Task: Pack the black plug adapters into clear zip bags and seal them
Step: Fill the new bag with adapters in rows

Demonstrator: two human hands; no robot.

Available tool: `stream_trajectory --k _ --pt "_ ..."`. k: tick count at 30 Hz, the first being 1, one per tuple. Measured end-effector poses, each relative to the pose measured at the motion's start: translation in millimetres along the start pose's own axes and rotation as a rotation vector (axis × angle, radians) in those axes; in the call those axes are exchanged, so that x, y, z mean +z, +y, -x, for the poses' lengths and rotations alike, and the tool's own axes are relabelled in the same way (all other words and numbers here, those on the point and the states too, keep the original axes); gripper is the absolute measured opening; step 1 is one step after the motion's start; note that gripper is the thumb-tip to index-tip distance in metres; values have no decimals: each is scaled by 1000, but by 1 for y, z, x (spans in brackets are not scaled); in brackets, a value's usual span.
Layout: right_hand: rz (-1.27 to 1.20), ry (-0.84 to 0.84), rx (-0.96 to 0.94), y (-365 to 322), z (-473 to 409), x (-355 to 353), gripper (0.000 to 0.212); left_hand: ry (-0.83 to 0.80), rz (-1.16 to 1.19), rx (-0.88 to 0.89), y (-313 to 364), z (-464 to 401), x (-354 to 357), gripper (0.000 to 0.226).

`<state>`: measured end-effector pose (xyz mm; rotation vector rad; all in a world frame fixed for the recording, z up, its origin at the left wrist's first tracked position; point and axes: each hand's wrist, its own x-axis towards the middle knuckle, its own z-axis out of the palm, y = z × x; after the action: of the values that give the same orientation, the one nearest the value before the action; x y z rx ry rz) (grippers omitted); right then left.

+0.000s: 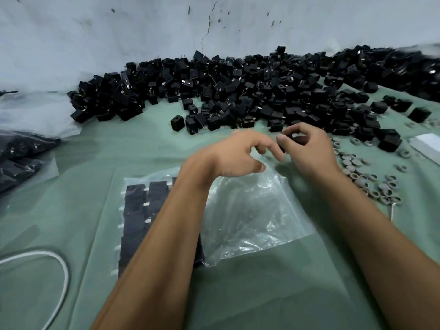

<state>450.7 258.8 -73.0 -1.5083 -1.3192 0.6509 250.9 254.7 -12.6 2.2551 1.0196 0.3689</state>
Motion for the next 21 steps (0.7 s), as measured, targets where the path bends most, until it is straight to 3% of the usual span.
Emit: stream_trajectory --k 1,6,10,14,21 --pt "-65 -35 2 4 5 -3 4 -4 -31 2 1 -1 4 40" --pt "-303 -290 -1 4 11 -14 7 -53 -83 -34 -2 0 2 31" --pt "-346 -684 81 -1 14 -24 18 -57 -73 -3 -9 3 -9 18" --pt "-391 -1008 188 -6 20 -33 46 -29 -48 32 -11 6 -14 17" --pt "-140 -1005 -58 -19 31 -18 33 43 -4 103 8 7 -15 17"
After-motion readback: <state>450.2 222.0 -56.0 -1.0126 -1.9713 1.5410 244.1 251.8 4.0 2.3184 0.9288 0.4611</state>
